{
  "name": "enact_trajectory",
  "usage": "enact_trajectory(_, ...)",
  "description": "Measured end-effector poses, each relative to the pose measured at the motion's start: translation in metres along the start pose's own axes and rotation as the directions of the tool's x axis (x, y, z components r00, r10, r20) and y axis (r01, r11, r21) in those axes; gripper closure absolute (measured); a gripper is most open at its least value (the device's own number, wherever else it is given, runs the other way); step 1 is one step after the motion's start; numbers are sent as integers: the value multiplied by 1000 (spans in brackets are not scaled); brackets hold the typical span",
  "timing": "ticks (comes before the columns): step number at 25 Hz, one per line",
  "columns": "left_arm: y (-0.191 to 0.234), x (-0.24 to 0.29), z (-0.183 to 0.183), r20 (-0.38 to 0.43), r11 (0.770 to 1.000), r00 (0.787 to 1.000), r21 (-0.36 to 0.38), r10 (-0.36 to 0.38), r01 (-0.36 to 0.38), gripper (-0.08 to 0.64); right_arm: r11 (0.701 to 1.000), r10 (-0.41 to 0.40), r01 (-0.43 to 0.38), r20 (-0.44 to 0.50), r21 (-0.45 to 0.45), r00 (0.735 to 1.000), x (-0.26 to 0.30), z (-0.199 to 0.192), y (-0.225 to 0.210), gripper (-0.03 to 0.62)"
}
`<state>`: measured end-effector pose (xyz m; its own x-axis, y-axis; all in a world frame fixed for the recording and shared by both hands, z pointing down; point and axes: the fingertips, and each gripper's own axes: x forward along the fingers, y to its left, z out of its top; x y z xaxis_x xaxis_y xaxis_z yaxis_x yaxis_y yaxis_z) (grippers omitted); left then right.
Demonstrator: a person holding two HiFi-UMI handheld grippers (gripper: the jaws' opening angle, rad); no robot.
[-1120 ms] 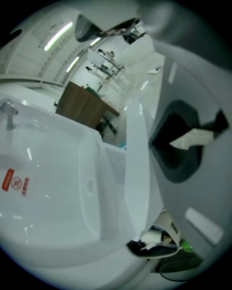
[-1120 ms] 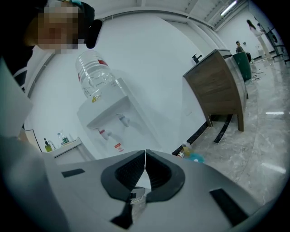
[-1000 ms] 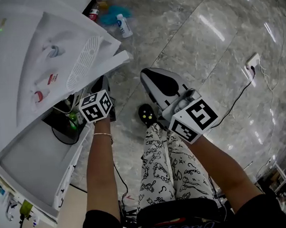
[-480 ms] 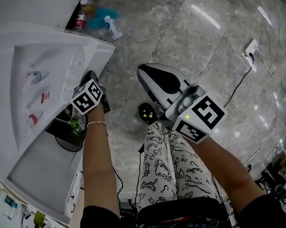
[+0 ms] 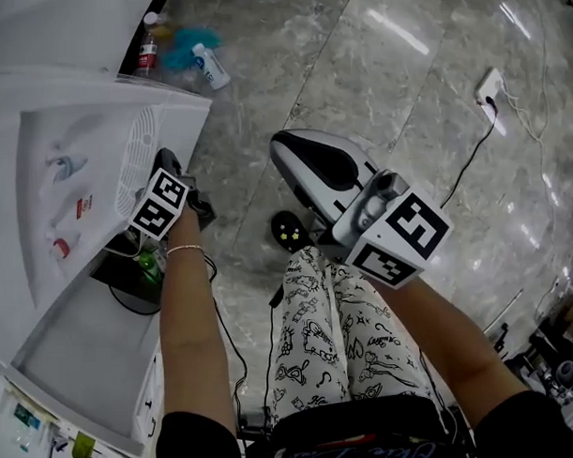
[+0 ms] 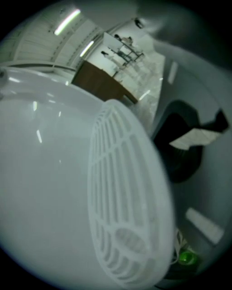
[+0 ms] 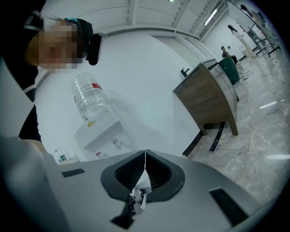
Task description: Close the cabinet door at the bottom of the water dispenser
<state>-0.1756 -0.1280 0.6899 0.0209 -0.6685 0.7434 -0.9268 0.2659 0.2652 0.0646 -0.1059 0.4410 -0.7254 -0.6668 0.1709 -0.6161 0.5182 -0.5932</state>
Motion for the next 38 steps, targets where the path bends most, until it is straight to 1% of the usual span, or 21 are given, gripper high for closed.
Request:
enact_trajectory(3,-20,-25,-8,5,996,999,81,-49,48,563,1000,4,-5,-12,-28,1000,-15,2,12,575)
enact_trajectory(5,-39,-59,-7,51,987,995,139,-89,81,563,998,6,-8,-37,-58,999,-31,8,23,575)
enact_trajectory(9,-80,-157,15,153,962,974,239,-169,129,563,990,5,-18,-91,-138,996,-76,34,49,575)
enact_trajectory(11,-96,-217,28,182,953,964,267,-194,141,563,984,-9,-14,-128,-177,992,-100,49,64,575)
enact_trajectory(13,-114,-273,45,207,942,949,287,-238,174,563,977,-26,-7,-151,-211,988,-114,66,81,575)
enact_trajectory(14,-125,-297,57,219,930,938,312,-268,193,563,975,-23,-11,-150,-220,988,-116,77,90,575)
enact_trajectory(15,-137,-318,69,233,915,926,348,-297,205,563,974,-3,-28,-139,-224,990,-114,90,101,575)
enact_trajectory(16,-149,-338,83,251,900,914,382,-319,209,563,972,35,-63,-124,-225,992,-109,105,113,575)
enact_trajectory(17,-159,-358,97,275,892,902,402,-332,206,563,970,88,-110,-111,-217,990,-103,118,129,575)
enact_trajectory(18,-165,-380,110,303,893,891,401,-339,204,563,967,147,-165,-102,-197,984,-98,129,148,575)
enact_trajectory(19,-170,-405,120,332,901,879,383,-342,206,563,961,206,-220,-96,-166,974,-97,137,170,575)
enact_trajectory(21,-176,-455,135,380,914,860,348,-340,208,563,940,303,-314,-99,-130,948,-103,148,217,575)
enact_trajectory(23,-186,-491,147,413,912,843,359,-345,197,563,918,357,-371,-114,-140,927,-110,160,251,575)
enact_trajectory(25,-196,-517,160,440,902,823,390,-358,184,563,898,398,-412,-117,-154,910,-113,174,273,575)
enact_trajectory(27,-205,-538,168,468,893,805,419,-366,162,563,875,434,-451,-126,-176,892,-117,184,289,575)
enact_trajectory(29,-212,-554,171,484,885,793,444,-370,141,563,851,473,-489,-125,-191,872,-122,192,303,575)
enact_trajectory(31,-217,-565,171,502,884,780,448,-373,134,563,833,504,-519,-122,-191,855,-128,197,311,575)
enact_trajectory(34,-223,-572,164,517,888,772,441,-371,131,563,821,514,-536,-152,-196,844,-139,194,311,575)
enact_trajectory(36,-223,-573,161,522,889,768,439,-372,132,563,808,509,-539,-179,-239,842,-142,190,311,577)
enact_trajectory(38,-221,-575,158,529,896,763,419,-372,146,563,786,504,-546,-210,-290,838,-147,184,313,577)
